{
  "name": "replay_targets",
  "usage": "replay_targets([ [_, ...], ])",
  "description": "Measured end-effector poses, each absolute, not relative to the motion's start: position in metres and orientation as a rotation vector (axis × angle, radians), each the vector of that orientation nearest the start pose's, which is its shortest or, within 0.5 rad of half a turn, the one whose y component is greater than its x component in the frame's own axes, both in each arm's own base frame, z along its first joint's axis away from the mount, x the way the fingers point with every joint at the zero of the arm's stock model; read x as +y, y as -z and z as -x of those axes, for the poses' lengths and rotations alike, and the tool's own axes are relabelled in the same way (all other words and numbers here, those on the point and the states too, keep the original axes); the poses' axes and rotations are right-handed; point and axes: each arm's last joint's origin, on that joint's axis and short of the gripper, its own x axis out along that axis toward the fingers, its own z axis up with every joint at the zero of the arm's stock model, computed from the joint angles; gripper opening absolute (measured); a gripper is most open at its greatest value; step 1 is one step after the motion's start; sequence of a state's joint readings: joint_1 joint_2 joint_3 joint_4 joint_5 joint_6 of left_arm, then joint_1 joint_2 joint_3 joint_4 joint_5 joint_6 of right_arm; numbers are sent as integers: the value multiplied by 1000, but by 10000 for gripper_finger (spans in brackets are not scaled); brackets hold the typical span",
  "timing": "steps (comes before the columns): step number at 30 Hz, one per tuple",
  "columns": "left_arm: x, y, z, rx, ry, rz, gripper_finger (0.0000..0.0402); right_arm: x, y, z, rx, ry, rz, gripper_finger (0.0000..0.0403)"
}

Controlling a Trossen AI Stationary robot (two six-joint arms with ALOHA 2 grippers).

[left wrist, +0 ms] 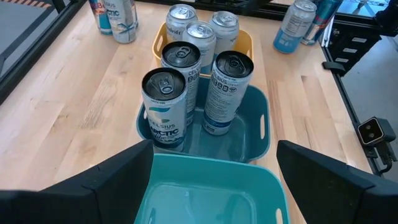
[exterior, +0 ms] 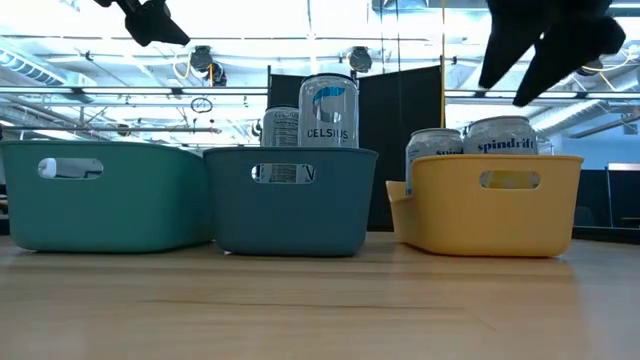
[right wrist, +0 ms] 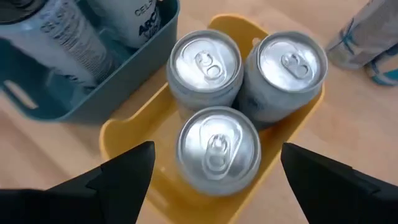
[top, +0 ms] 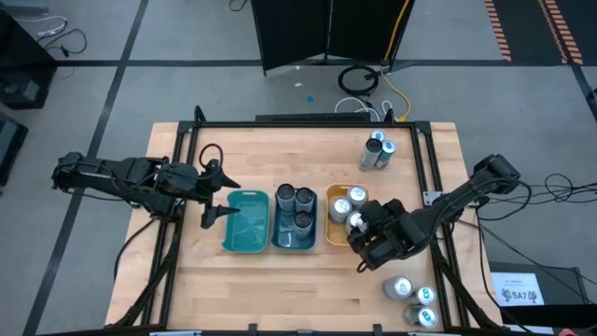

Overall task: Sort soda cans
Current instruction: Put the silver soda can into the yellow bin

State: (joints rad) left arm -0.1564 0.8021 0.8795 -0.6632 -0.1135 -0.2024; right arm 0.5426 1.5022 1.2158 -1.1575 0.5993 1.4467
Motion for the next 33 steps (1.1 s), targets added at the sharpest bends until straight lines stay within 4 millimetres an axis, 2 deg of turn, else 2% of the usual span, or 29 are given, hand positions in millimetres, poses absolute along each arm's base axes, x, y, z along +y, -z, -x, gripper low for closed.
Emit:
replay_targets([
  [9, -21, -319, -155, 581, -17, 119, 351, 131, -299, -241, 941, 710, -661, 341],
  [14, -21, -319, -155, 582, -16, 119, 351, 133, -313, -245, 914, 648, -646, 341],
  [21, -21, -319, -155, 582, -21, 136, 351, 134, -314, -247, 922, 592, -586, 351],
  [29, -21, -319, -155, 582, -63, 298, 351, 136, -313, -246, 983, 548, -570, 397],
  [33, -22, -319, -155, 581, -77, 347, 351, 136, -312, -244, 1021, 550, -614, 390],
])
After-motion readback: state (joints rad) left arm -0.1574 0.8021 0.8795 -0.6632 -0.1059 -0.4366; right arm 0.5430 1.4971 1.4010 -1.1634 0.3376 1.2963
